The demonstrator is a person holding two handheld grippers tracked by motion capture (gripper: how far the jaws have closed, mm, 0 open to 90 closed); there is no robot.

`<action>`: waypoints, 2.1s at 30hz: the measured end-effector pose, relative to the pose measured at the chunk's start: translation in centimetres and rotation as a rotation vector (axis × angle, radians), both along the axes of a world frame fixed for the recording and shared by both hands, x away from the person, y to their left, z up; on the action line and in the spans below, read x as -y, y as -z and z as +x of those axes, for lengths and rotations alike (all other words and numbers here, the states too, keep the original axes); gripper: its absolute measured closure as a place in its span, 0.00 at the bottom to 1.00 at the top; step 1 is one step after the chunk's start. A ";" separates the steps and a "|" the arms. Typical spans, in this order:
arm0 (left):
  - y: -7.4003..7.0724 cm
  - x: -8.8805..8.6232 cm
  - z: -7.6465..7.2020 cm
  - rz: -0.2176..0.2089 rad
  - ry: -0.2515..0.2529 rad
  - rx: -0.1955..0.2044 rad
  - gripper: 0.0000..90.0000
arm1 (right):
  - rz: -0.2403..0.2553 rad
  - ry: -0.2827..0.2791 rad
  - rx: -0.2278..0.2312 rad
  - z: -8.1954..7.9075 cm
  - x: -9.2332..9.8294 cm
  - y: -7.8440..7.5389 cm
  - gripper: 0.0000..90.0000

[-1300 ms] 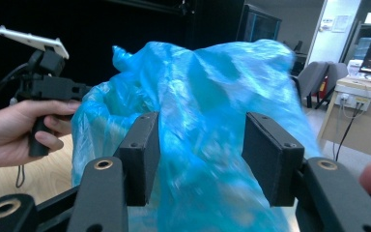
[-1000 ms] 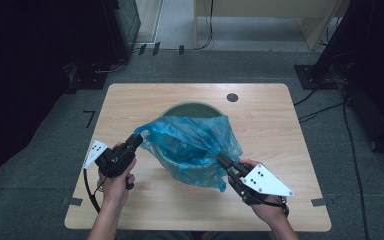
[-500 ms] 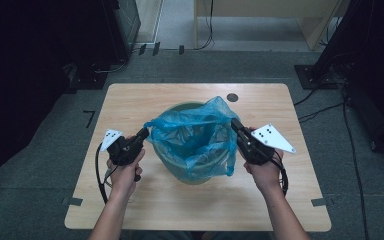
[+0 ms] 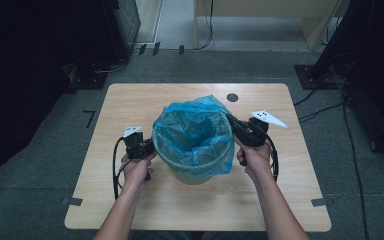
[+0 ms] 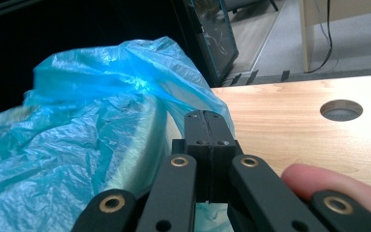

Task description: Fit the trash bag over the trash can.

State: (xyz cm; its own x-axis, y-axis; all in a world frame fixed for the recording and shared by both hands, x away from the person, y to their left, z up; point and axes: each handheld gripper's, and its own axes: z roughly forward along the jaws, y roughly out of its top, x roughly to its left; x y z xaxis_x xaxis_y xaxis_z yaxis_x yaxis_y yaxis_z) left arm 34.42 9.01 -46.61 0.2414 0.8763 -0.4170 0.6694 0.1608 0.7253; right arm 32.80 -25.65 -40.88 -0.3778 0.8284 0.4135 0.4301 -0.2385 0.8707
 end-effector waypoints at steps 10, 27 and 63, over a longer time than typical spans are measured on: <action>4.2 -1.5 -0.1 0.105 -0.057 -0.099 0.96 | -0.193 -0.011 -0.109 0.4 0.1 4.3 1.00; 1.8 -5.8 -5.4 -0.044 0.023 0.389 0.44 | -0.179 0.040 -0.029 -3.1 1.5 6.6 1.00; 3.6 -2.7 -7.4 0.169 0.283 0.294 1.00 | -0.291 -0.023 0.019 -6.3 0.4 7.4 1.00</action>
State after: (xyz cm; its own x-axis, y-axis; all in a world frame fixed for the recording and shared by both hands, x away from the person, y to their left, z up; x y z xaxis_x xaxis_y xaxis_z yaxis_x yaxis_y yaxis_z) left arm 27.05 11.70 -50.19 0.5688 0.8084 -0.1515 0.4314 -0.1364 0.8918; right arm 26.54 -26.06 -48.27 -0.4036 0.9022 0.1521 0.4150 0.0324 0.9092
